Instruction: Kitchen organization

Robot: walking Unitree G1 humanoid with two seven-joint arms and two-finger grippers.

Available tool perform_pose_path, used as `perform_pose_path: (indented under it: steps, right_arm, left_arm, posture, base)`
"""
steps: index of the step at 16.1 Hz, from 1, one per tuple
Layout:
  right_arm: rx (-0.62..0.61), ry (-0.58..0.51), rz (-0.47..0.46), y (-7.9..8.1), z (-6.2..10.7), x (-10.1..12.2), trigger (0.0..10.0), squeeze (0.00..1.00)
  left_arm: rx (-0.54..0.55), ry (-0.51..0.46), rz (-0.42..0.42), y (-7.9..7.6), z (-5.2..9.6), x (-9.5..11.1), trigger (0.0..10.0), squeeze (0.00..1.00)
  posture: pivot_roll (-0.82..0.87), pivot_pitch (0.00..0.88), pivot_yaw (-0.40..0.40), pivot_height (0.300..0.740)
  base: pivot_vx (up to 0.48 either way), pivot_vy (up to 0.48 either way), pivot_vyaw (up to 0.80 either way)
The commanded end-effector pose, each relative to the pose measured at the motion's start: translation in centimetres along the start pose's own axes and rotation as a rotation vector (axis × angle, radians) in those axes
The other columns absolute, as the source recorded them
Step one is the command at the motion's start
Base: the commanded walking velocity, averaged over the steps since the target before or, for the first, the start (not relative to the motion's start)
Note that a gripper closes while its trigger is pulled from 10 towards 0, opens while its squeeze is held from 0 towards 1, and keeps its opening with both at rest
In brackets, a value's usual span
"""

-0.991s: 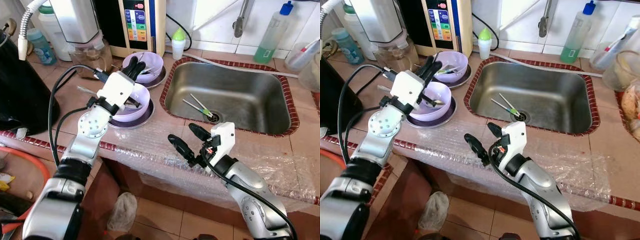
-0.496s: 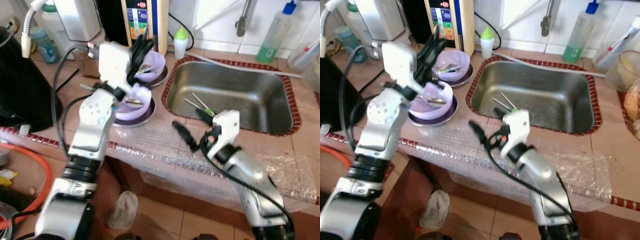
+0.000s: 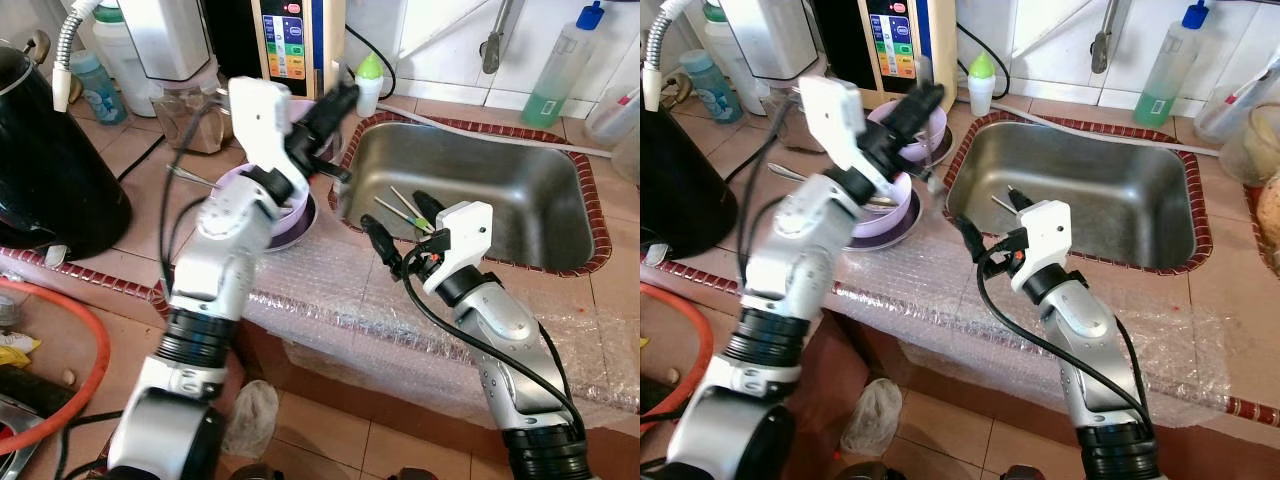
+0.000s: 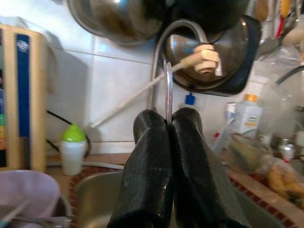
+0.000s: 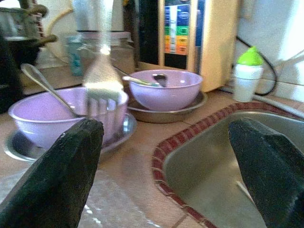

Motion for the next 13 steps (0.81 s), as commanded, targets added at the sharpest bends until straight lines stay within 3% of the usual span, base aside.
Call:
perform_pose_path:
  steps: [1, 5, 6, 7, 8, 13]
  right_arm:
    - [0.030, -0.019, -0.011, 0.1, -0.3, 0.6, 10.0, 0.00]
    - [0.056, -0.029, -0.066, 0.2, -1.1, 0.6, 9.9, 0.00]
    - [0.069, -0.029, -0.065, 0.4, -1.3, 0.6, 4.8, 0.00]
    - [0.071, -0.030, -0.075, 0.5, -1.5, 0.6, 1.4, 0.00]
    - [0.078, -0.027, -0.075, 0.6, -1.7, 0.5, 0.0, 0.00]
    - [0.046, 0.023, -0.044, -0.1, -2.5, 0.1, 0.0, 0.00]
  left_arm:
    - [-0.037, 0.032, 0.031, -0.6, -0.1, -0.5, 0.0, 0.00]
    - [-0.102, 0.107, 0.050, -2.0, 0.0, -3.0, 0.0, 0.00]
    - [-0.104, 0.114, 0.052, -2.1, 0.1, -3.4, 0.0, 0.00]
    - [-0.106, 0.122, 0.063, -2.3, 0.1, -3.9, 0.0, 0.00]
    - [-0.108, 0.129, 0.060, -2.3, 0.1, -4.1, 0.0, 0.00]
    - [-0.115, 0.145, 0.044, -2.5, 0.3, -5.0, 0.0, 0.00]
  posture:
    - [-0.12, 0.009, 0.079, 0.740]
    - [-0.13, 0.008, 0.082, 0.740]
    - [-0.13, 0.008, 0.082, 0.740]
    - [-0.13, 0.006, 0.083, 0.740]
    - [-0.13, 0.006, 0.083, 0.740]
    - [-0.13, 0.006, 0.080, 0.740]
  base:
    - [0.000, 0.000, 0.00]
    - [0.000, 0.000, 0.00]
    - [0.000, 0.000, 0.00]
    - [0.000, 0.000, 0.00]
    - [0.000, 0.000, 0.00]
    - [0.000, 0.000, 0.00]
Point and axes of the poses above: a point about 5 cm out from each wrist's last joint towards the gripper, its own z axis pointing back from the gripper into the wrist, its own x axis along the axis of the wrist's last joint, y = z × x, the point moved 1 cm from there along -z, pointing out of the wrist towards the gripper, and after that the axes turned 5 degrees about z, right-handed, at the moved point
